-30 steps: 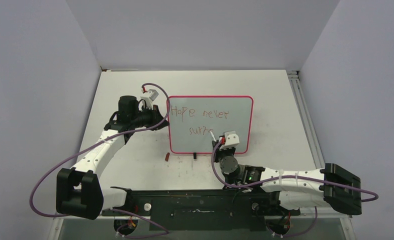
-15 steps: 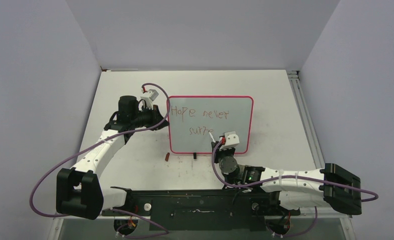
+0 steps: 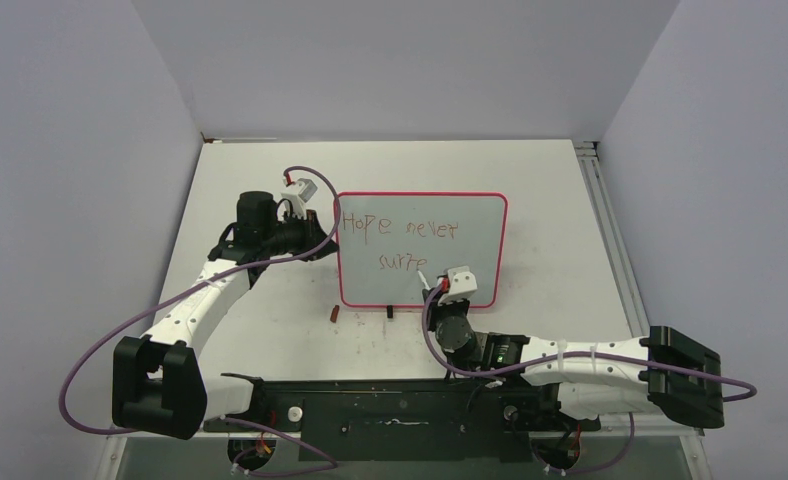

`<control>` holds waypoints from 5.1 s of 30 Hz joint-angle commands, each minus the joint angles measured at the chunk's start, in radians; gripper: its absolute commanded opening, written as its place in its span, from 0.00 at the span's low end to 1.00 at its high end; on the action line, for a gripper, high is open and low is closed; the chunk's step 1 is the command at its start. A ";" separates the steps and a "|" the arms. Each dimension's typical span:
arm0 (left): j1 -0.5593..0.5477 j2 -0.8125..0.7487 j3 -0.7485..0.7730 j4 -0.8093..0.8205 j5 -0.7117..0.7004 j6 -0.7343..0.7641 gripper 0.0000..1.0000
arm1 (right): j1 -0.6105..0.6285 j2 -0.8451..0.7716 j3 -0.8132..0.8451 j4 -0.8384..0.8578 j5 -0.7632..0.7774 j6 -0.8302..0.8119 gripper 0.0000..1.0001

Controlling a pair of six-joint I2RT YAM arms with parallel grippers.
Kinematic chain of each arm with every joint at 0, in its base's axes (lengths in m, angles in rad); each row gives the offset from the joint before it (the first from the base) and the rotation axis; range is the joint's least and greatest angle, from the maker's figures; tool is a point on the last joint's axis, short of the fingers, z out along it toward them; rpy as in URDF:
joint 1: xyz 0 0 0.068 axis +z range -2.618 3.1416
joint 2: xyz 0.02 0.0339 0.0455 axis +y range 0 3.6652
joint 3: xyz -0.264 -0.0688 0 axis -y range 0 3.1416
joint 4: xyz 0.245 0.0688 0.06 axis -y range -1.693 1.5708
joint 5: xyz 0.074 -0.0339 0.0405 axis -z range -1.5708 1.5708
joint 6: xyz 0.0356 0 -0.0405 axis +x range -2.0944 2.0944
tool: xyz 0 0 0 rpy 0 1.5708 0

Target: Write a sentence on the whiteboard

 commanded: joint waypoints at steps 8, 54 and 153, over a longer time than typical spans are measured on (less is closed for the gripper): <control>-0.007 -0.028 0.017 0.025 0.038 -0.010 0.05 | 0.002 -0.031 -0.003 -0.088 0.100 0.045 0.05; -0.007 -0.026 0.016 0.024 0.037 -0.012 0.05 | -0.019 -0.094 0.001 0.061 0.077 -0.111 0.05; -0.007 -0.037 0.014 0.023 0.042 -0.015 0.05 | -0.021 -0.096 -0.015 -0.034 0.180 0.004 0.05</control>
